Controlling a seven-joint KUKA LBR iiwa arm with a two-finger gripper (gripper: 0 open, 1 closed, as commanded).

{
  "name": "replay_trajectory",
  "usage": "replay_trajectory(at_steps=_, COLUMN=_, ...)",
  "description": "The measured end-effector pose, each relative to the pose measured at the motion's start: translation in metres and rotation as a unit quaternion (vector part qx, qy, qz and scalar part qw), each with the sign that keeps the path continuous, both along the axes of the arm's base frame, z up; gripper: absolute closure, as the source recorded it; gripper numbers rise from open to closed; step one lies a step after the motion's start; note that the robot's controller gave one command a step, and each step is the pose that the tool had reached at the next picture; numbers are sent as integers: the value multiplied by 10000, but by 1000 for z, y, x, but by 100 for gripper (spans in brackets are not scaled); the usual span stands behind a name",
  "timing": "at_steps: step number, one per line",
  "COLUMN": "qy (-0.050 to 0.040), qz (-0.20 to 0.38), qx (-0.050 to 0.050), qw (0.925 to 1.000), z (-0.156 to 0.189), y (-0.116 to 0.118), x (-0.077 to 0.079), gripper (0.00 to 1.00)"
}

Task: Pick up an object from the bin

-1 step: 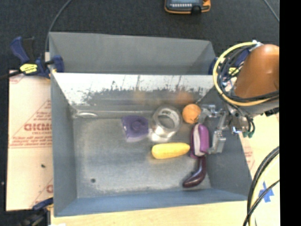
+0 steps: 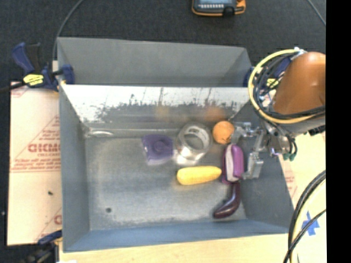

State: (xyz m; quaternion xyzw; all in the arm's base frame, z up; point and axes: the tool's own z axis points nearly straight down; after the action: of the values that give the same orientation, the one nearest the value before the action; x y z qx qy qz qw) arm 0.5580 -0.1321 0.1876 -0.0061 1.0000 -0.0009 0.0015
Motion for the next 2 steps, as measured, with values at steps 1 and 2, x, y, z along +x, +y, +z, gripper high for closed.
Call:
replay_trajectory(at_steps=1, qy=-16, qz=70, qx=-3, qw=10000, z=-15, y=33, x=-32, gripper=0)
replay_trajectory(at_steps=2, qy=-30, qz=172, qx=-11, qw=9998, z=-17, y=32, x=-29, gripper=0)
